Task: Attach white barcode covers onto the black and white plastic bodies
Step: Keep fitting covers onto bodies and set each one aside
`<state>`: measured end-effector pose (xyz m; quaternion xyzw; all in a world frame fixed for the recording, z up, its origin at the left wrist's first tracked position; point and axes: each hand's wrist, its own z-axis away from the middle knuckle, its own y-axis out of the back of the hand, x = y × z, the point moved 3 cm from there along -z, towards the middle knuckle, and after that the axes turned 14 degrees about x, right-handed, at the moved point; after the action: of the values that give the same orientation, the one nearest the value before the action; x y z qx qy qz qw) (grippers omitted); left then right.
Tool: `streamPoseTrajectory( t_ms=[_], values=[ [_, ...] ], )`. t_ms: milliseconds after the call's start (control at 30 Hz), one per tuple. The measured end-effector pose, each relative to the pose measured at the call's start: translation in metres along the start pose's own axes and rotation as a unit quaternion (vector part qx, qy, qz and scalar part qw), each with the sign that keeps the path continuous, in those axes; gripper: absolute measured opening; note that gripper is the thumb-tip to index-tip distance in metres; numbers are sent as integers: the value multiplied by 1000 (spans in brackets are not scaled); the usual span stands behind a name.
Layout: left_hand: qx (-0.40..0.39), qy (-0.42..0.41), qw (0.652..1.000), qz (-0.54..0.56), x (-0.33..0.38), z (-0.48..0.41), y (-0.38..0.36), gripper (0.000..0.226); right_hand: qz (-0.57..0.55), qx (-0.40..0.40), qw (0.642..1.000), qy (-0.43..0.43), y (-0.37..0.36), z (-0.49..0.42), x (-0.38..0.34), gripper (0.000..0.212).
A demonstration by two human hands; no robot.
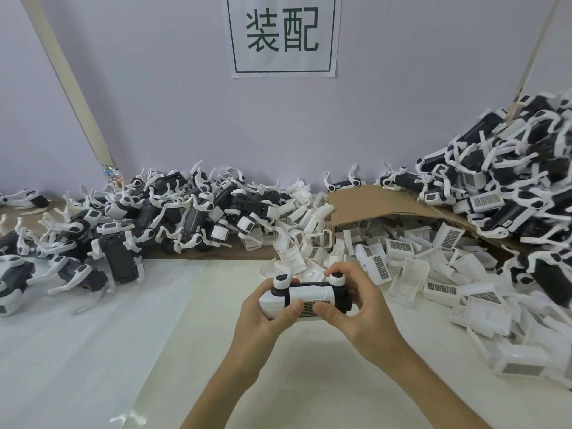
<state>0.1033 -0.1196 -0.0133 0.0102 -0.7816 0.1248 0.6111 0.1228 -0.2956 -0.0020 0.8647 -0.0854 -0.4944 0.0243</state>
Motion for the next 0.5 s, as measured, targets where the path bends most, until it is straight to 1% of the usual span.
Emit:
streamPoseTrajectory(
  t_ms=[133,167,233,300,367,400,433,500],
  values=[
    [11,-3,1000,5,-2,-2,1,50,-11,8,1000,-17,-2,-1,-1,42],
    [11,6,1000,6,-4,-2,0,52,-26,17,999,-40,-1,-2,-2,42],
    [-5,28,999,15,-6,-2,-2,56,-87,40,986,-136,0,-6,-1,41],
    [-17,17,1000,0,-6,-1,-4,53,-153,32,956,-248,0,-8,4,43],
    [9,-47,995,-84,-4,-1,-3,44,-222,21,913,-343,0,-8,9,33],
    [29,-83,987,-132,-4,0,-2,41,-257,28,886,-385,0,-7,11,27],
    [46,-111,978,-169,-5,0,-2,39,-285,38,862,-418,1,-7,12,25],
    [89,-132,969,-188,-7,2,-3,42,-317,50,833,-450,2,-6,13,33]
  ],
)
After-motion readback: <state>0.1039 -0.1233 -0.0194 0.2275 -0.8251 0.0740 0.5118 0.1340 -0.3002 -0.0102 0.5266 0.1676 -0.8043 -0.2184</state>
